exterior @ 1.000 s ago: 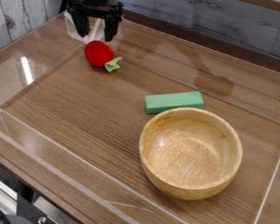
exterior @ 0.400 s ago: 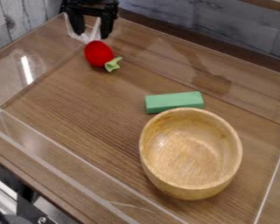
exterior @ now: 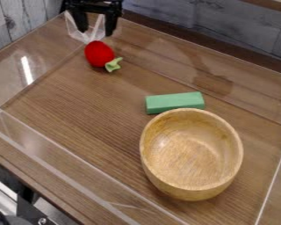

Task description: Move the red fruit to the right

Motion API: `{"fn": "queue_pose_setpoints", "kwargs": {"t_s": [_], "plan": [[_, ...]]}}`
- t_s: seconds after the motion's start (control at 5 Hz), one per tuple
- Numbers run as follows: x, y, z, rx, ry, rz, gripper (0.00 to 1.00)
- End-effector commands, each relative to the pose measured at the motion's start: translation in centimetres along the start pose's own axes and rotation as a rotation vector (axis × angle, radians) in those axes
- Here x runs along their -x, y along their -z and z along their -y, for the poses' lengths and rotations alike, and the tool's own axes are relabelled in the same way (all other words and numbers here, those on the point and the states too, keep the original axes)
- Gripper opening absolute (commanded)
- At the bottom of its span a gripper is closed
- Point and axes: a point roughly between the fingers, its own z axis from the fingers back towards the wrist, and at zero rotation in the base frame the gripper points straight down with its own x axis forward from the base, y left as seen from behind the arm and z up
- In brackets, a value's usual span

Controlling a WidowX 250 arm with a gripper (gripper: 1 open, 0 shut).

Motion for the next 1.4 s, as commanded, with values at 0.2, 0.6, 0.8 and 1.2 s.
{"fn": "queue_pose_setpoints", "kwargs": {"t_s": [0.2,0.6,0.8,1.2], "plan": [[-0.7,-2.0,-0.8,-0.015,0.103,0.086,1.00],[-0.4,-1.0,0.1,-0.039,0.014,0.050,1.00],[-0.1,0.0,0.8,-0.049,0.016,0.034,1.00],[0.9,-0.6,3.6,-0.052,-0.048,0.038,0.00]]}}
